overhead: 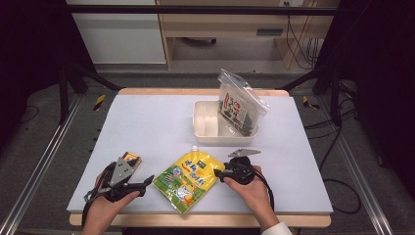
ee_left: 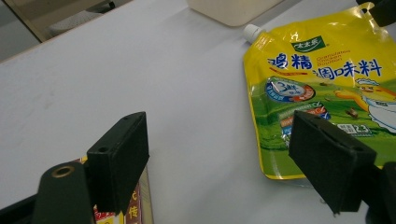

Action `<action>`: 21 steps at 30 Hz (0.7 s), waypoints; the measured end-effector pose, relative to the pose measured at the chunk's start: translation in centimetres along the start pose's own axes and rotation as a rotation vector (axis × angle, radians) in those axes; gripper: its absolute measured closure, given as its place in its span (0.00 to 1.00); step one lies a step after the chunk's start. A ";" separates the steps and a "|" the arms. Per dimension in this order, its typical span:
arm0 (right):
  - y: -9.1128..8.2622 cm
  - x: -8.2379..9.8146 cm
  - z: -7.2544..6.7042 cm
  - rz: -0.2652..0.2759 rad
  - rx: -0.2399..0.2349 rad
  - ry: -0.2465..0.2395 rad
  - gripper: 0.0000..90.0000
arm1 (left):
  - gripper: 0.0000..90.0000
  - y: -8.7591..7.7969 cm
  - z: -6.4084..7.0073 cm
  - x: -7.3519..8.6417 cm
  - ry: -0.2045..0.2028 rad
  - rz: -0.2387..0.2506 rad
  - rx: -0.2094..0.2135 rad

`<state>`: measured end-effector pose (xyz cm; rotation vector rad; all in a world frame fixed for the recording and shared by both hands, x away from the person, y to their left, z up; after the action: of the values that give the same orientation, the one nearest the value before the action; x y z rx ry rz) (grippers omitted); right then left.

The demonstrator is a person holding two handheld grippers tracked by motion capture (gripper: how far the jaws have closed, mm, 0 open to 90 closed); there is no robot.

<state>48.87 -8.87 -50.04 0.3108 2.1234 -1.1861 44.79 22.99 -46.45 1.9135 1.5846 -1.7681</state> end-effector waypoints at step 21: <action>0.6 -1.1 -0.4 0.044 -0.024 0.054 0.80 | 0.23 0.2 0.0 0.1 -0.006 -0.004 0.009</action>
<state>49.81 -8.07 -49.61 0.3808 2.1646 -1.1376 44.92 22.98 -46.62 1.9079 1.5831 -1.7836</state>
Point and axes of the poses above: each handheld gripper's, and its own axes: y roughly forward along the jaws, x roughly out of its underside, z roughly to its right, the point moved 5 cm from there along y, roughly forward along the jaws, and after that the axes turned 10 degrees about y, right-handed, at the moved point
